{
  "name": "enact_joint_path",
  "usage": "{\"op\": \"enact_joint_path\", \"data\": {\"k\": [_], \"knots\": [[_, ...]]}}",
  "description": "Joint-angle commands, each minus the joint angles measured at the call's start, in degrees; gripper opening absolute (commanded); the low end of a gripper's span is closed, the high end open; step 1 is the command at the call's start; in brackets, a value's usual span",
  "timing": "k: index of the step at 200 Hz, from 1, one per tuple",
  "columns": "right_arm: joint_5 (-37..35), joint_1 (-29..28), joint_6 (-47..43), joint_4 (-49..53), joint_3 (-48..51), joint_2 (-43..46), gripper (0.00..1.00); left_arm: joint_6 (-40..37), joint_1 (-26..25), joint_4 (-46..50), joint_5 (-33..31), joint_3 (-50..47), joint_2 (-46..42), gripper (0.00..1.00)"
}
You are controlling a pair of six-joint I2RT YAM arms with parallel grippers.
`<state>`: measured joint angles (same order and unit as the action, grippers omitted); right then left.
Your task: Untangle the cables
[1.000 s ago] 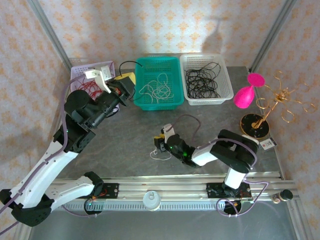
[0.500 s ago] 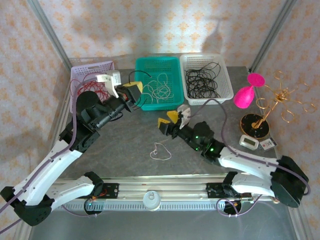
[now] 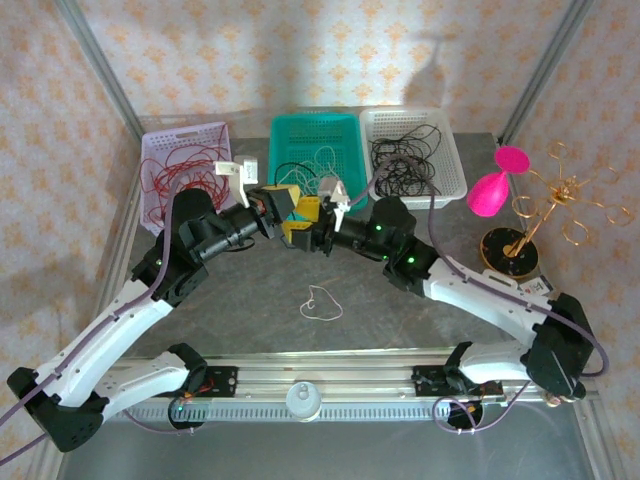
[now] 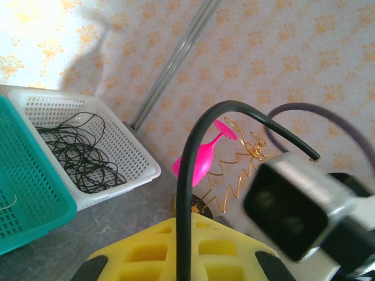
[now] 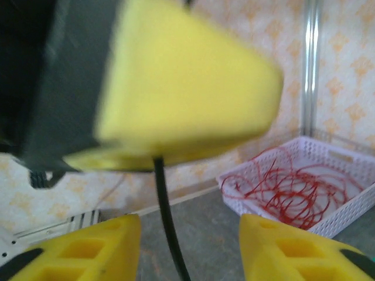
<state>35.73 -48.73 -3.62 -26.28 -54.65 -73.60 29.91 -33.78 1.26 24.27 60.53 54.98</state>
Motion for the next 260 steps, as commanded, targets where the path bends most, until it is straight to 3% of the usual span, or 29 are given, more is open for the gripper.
{"op": "enact_joint_path", "data": {"k": [1,28,47,64,91,110,144,194,227,260], "knots": [[2.03,0.39,-0.09,1.06,-1.55,-1.16,0.42,0.94,-0.13,-3.63,1.49,-0.44,-1.66,0.0],[1.86,0.48,-0.05,1.19,-1.6,-1.89,0.23,0.93,-0.06,-3.02,1.47,-0.49,-1.37,0.0],[-0.1,0.48,0.46,0.89,-1.42,-1.71,0.0,0.77,-0.14,-3.29,0.86,-1.04,-1.37,0.0],[-3.01,0.48,1.3,2.0,-1.18,-0.66,0.0,0.72,-0.09,-3.12,-1.89,-1.34,-1.04,0.0],[-6.37,0.98,5.03,3.11,0.42,1.48,0.0,0.11,-0.06,-2.21,-5.8,-1.28,-0.98,0.48],[-8.4,1.7,8.56,7.69,-0.5,2.51,0.0,-0.47,-0.06,-3.01,-5.9,-2.32,-1.61,0.59],[-15.01,3.85,11.51,18.99,-3.38,3.75,0.0,-1.8,-0.08,-2.61,-5.27,-3.86,-2.65,0.64],[-25.82,15.19,10.6,35.44,-13.21,1.08,0.0,-2.8,-0.07,1.25,-5.99,-8.61,-6.7,0.64],[-32.82,24.2,6.66,39.86,-20.69,-6.87,0.0,-0.68,-0.09,1.01,-6.55,-13.59,-10.75,0.65],[-31.44,31.88,2.44,40.66,-30.62,-20.37,0.0,-0.3,-0.07,2.8,-6.86,-15.23,-12.67,0.65]]}}
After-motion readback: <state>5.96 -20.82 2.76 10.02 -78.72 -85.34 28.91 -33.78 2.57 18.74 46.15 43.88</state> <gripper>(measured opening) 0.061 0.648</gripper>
